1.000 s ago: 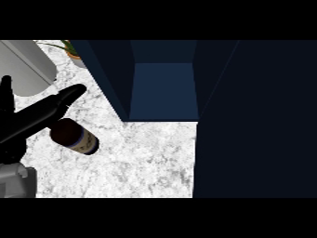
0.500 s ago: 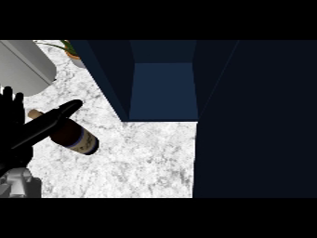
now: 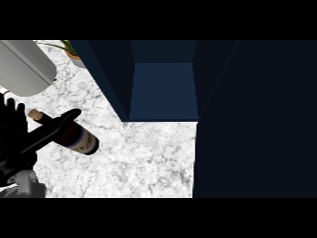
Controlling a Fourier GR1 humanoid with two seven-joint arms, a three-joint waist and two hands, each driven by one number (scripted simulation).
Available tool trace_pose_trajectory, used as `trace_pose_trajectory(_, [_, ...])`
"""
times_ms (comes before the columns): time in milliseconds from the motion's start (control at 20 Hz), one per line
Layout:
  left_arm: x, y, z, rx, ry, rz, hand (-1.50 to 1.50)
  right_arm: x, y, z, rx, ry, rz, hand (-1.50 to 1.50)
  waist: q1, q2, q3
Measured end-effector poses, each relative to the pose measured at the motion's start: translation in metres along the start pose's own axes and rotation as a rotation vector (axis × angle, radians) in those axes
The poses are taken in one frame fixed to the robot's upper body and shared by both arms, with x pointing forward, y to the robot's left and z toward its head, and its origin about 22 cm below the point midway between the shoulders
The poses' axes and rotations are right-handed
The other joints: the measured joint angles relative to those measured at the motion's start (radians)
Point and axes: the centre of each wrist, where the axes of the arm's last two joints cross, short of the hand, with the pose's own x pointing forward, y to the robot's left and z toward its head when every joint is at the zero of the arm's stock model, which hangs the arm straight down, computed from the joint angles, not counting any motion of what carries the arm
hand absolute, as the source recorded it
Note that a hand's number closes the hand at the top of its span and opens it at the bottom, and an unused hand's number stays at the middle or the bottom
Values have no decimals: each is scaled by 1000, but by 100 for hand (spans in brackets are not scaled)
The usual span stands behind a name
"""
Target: Pick up the wine, place it into the cabinet and close the cabinet
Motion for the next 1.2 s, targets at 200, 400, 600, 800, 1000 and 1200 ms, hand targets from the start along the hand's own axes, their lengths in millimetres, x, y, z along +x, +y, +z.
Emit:
trace_pose_trajectory(200, [-14,8,0,6,11,-4,-150,0,2,0,7,2,-3,-150,1,0,0])
trace_pose_trajectory(400, [-33,13,-4,9,19,-1,-150,3,1,-2,2,-4,3,-150,1,0,0])
trace_pose_trajectory(600, [-47,13,-2,-1,27,-4,-150,2,0,0,2,2,11,-150,0,0,0])
trace_pose_trajectory(800, [-60,20,-5,-27,43,4,-150,2,2,-2,3,-7,0,-150,1,0,0])
trace_pose_trajectory(1000, [-74,25,-10,-30,44,17,-150,4,1,-3,-3,2,2,-150,0,0,0])
trace_pose_trajectory(1200, [-84,25,-7,-34,44,23,-150,0,-1,1,-5,2,5,-150,-1,0,1])
